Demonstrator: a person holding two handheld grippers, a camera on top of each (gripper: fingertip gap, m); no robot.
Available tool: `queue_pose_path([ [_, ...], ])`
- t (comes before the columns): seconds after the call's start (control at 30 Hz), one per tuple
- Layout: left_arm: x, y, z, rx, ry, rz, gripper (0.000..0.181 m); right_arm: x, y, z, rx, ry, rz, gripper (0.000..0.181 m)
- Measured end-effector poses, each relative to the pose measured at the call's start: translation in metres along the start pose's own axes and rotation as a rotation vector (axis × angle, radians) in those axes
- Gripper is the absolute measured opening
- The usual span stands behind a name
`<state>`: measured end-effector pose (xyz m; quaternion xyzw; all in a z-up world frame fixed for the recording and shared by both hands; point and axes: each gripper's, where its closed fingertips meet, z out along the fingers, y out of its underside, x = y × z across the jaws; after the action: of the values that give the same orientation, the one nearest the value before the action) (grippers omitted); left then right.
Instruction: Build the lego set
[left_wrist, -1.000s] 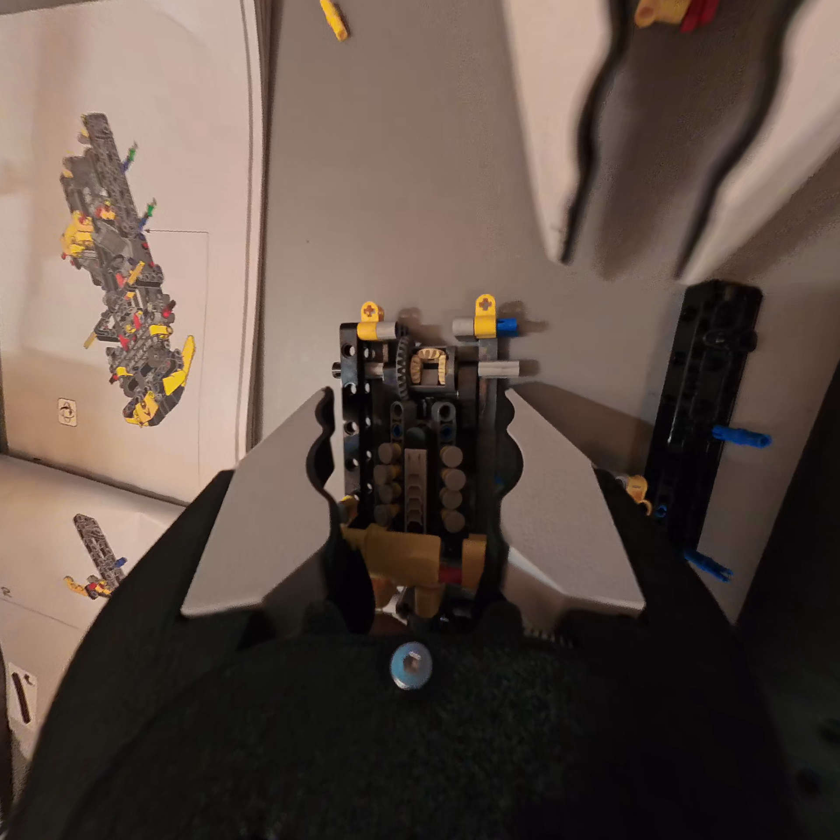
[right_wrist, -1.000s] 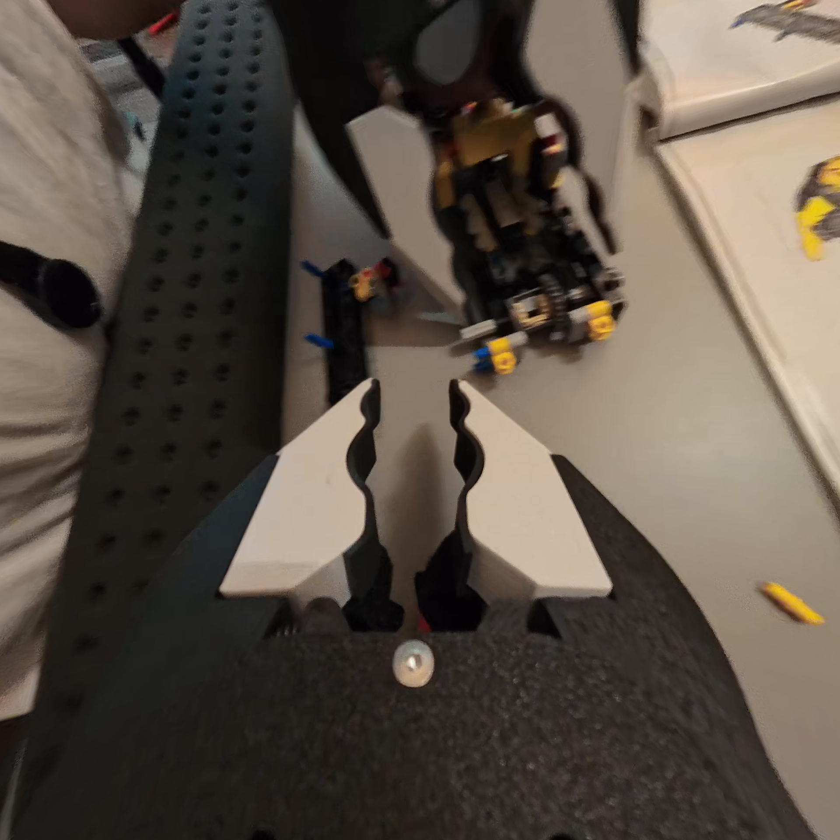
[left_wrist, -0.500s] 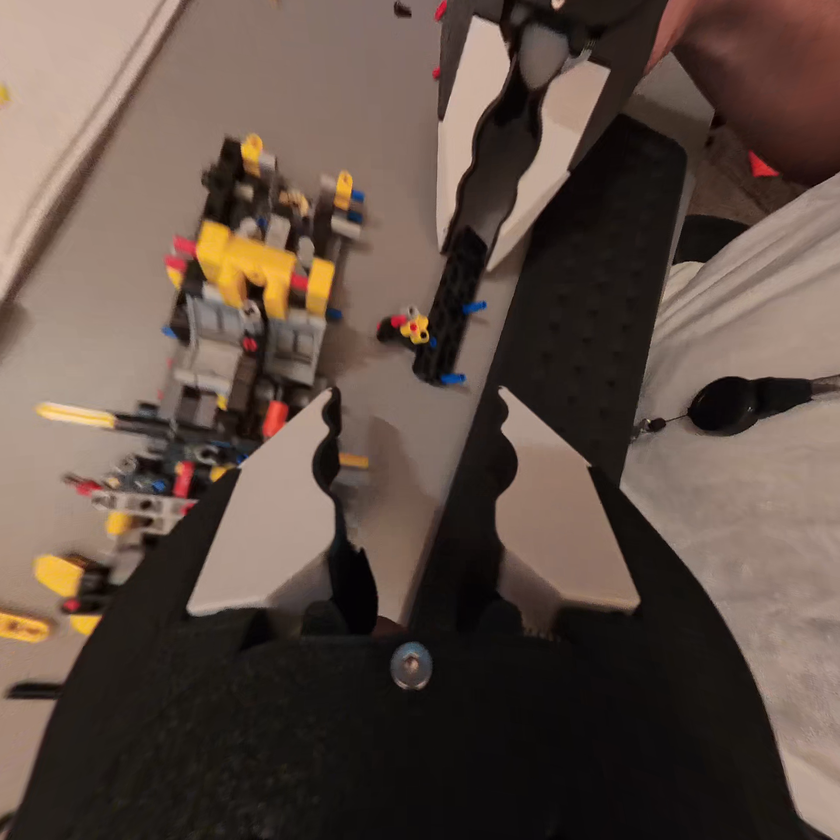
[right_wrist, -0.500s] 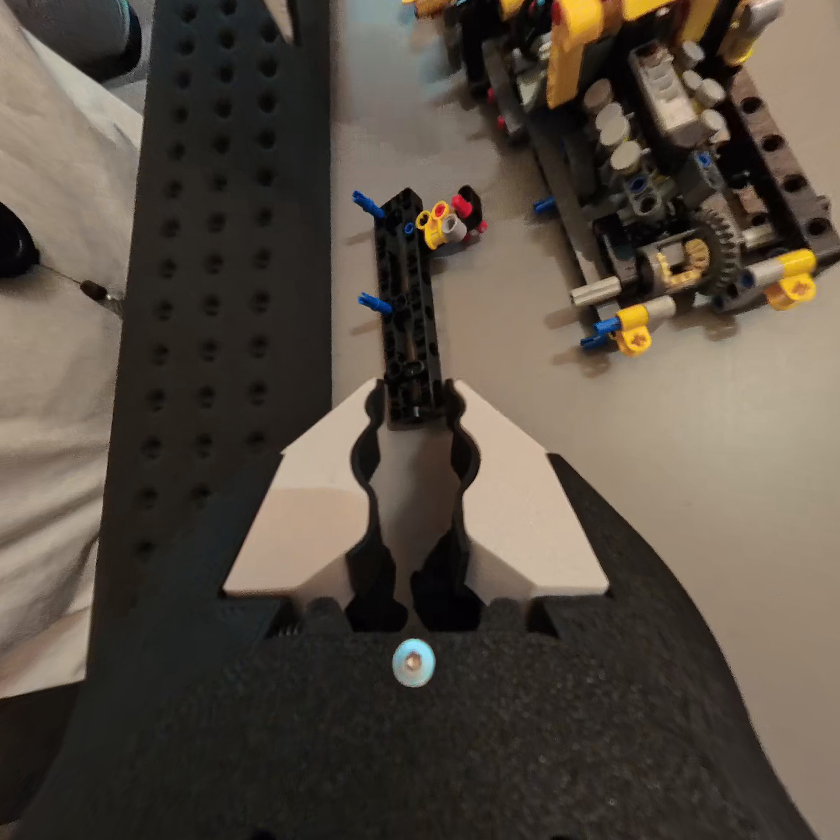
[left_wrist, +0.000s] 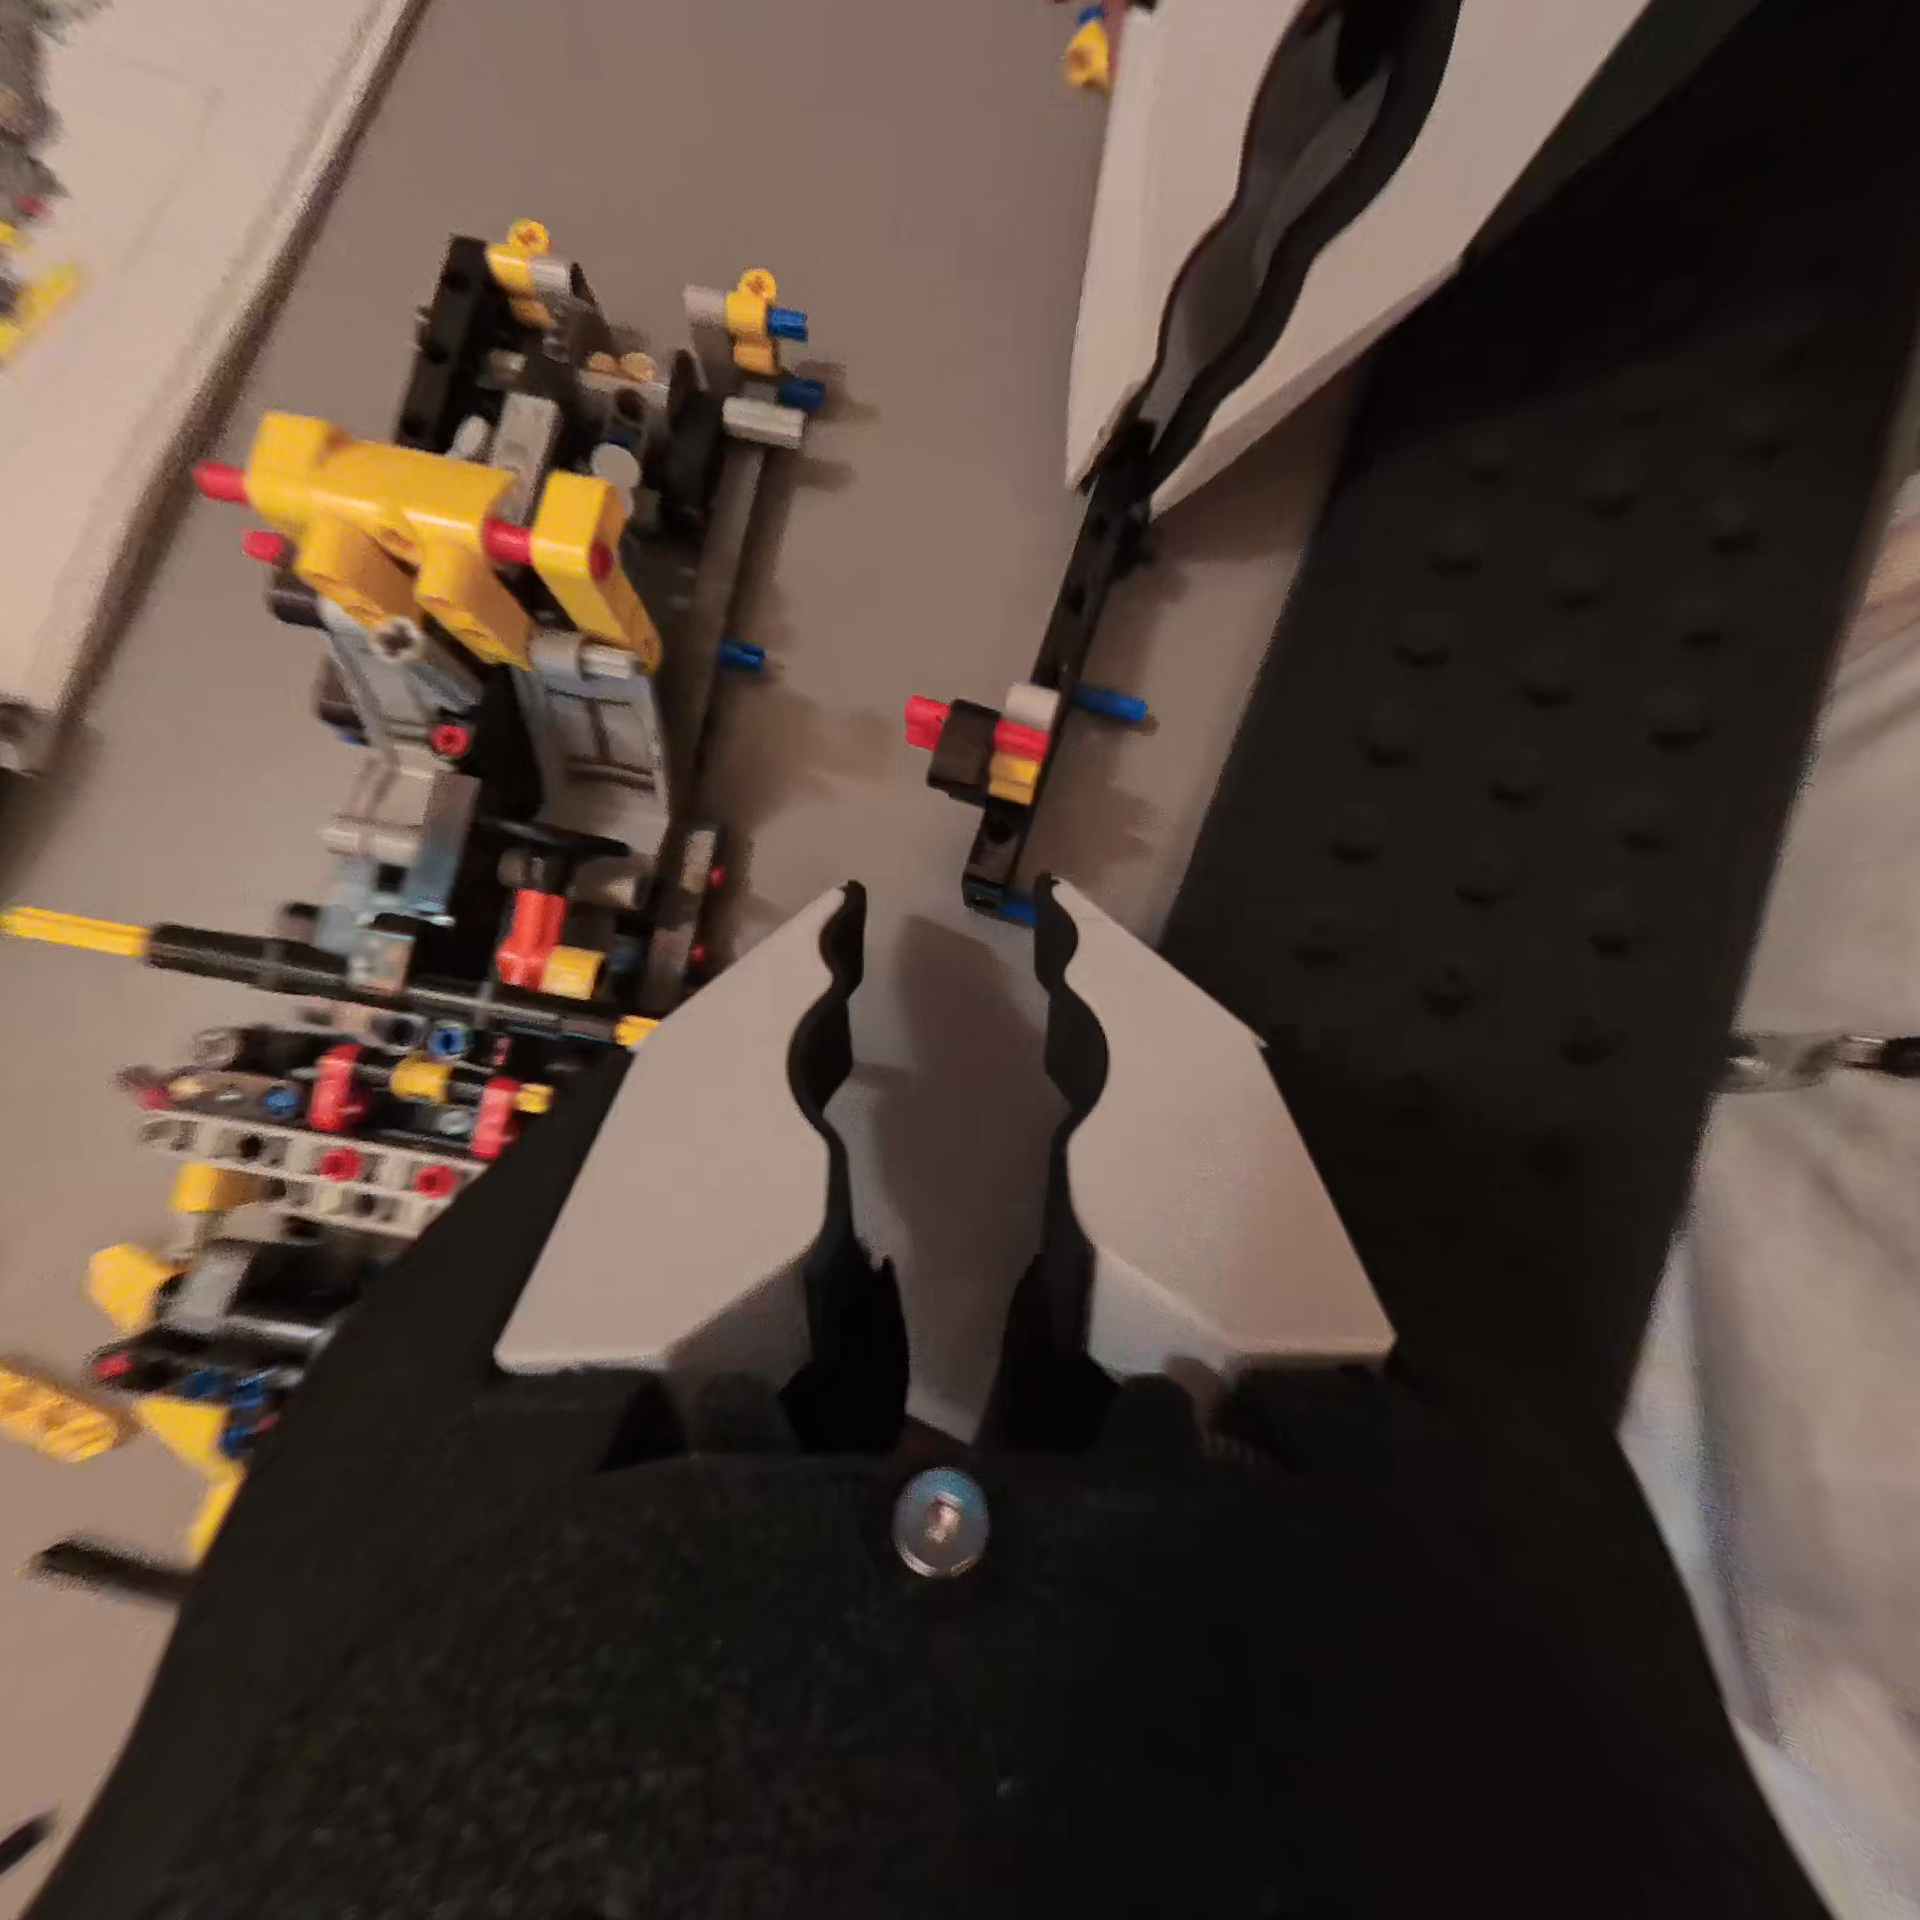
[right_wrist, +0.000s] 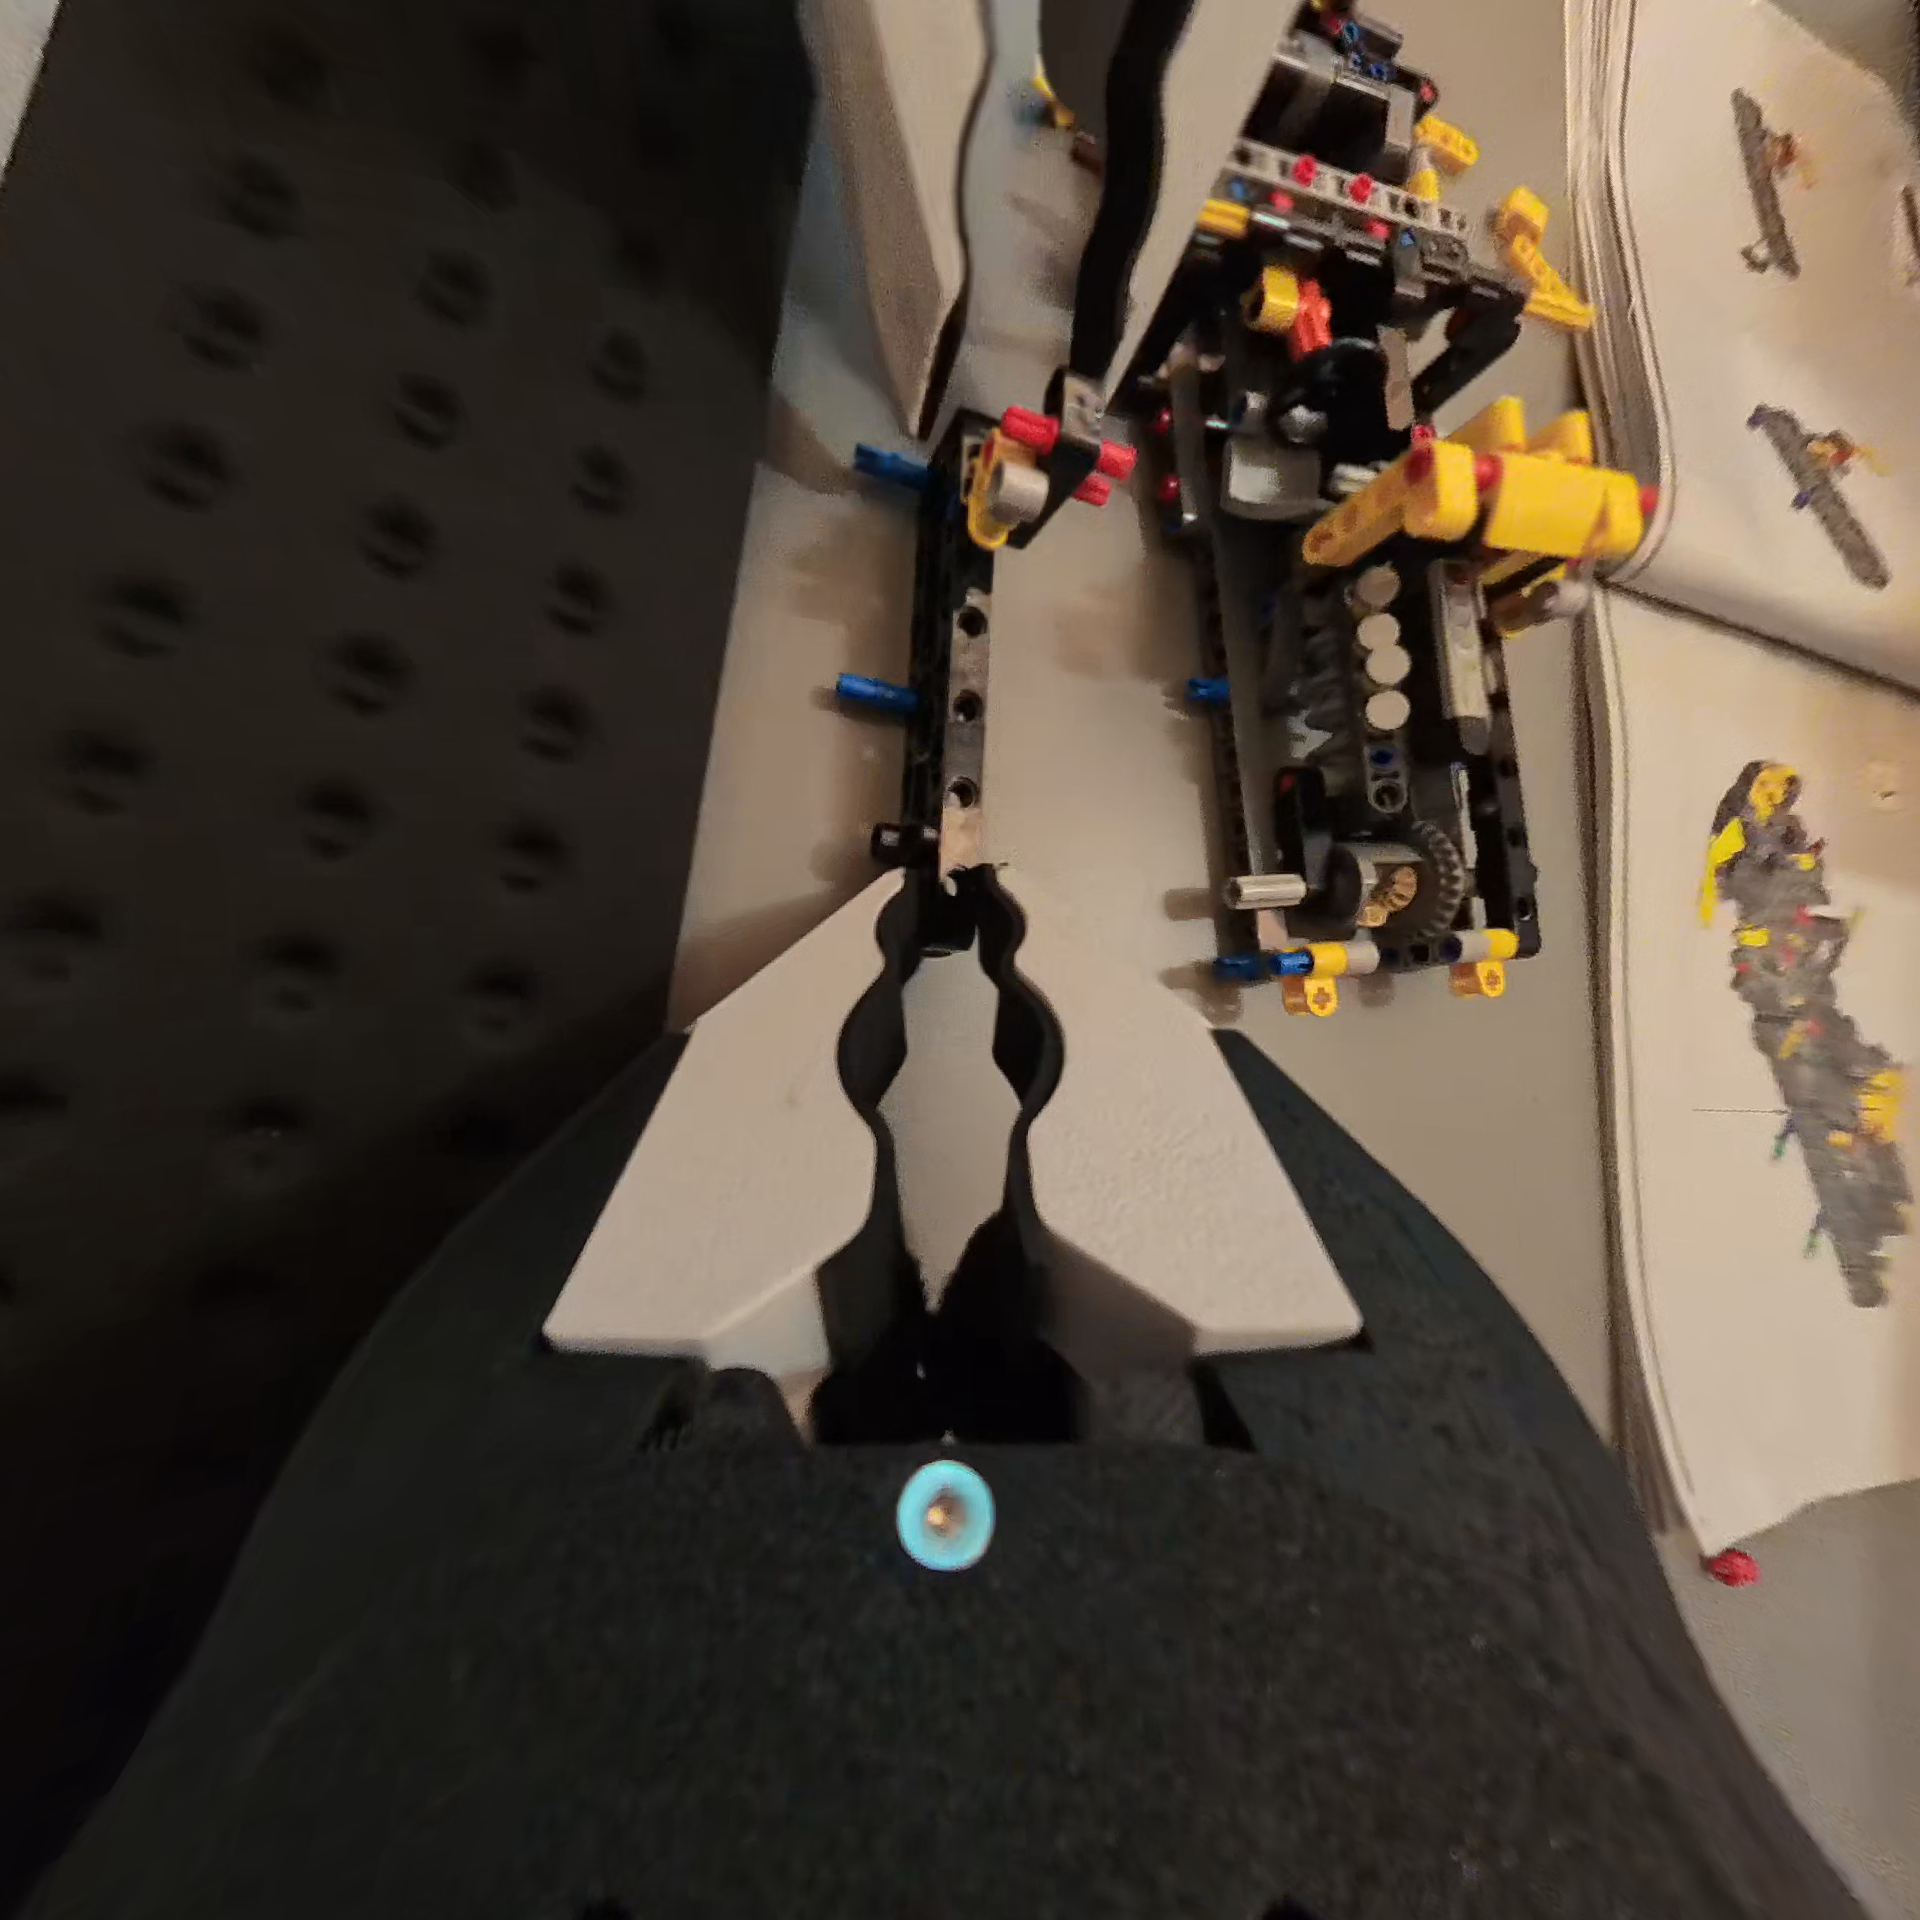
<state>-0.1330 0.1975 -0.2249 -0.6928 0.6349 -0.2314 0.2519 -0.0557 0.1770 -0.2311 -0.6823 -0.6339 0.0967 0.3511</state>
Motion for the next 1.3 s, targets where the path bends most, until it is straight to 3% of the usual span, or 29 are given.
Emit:
queue_pose_path([
  [0.03, -0.003, 0.000, 0.000, -0.021, -0.053, 0.036, 0.031, 0.004, 0.001, 0.001, 0.002, -0.004, 0.022, 0.009],
  [0.13, -0.005, 0.001, -0.005, -0.072, -0.123, 0.092, 0.031, 0.016, 0.007, 0.001, -0.014, 0.025, 0.002, 0.009],
  [0.27, -0.003, -0.013, 0.000, -0.047, -0.102, 0.072, 0.031, 0.022, 0.009, 0.002, -0.025, 0.023, -0.025, 0.009],
  [0.47, -0.018, -0.006, 0.017, -0.200, -0.180, 0.145, 0.030, 0.022, 0.008, 0.003, 0.035, -0.006, -0.046, 0.009],
  [0.57, -0.019, -0.008, 0.022, -0.226, -0.201, 0.176, 0.015, 0.025, 0.009, 0.003, 0.076, -0.007, -0.032, 0.009],
  [0.73, -0.027, -0.014, 0.024, -0.221, -0.257, 0.145, 0.010, 0.039, 0.016, 0.001, 0.088, 0.065, 0.055, 0.037],
  [0.87, -0.026, -0.015, 0.024, -0.223, -0.275, 0.175, 0.008, 0.055, 0.019, -0.007, 0.118, 0.073, 0.143, 0.042],
  [1.1, -0.027, -0.011, 0.021, -0.246, -0.191, 0.198, 0.008, 0.064, 0.016, 0.003, 0.152, -0.148, 0.219, 0.058],
  [1.3, -0.032, -0.009, 0.022, -0.284, -0.115, 0.226, 0.008, 0.071, 0.014, 0.009, 0.189, -0.317, 0.208, 0.046],
])
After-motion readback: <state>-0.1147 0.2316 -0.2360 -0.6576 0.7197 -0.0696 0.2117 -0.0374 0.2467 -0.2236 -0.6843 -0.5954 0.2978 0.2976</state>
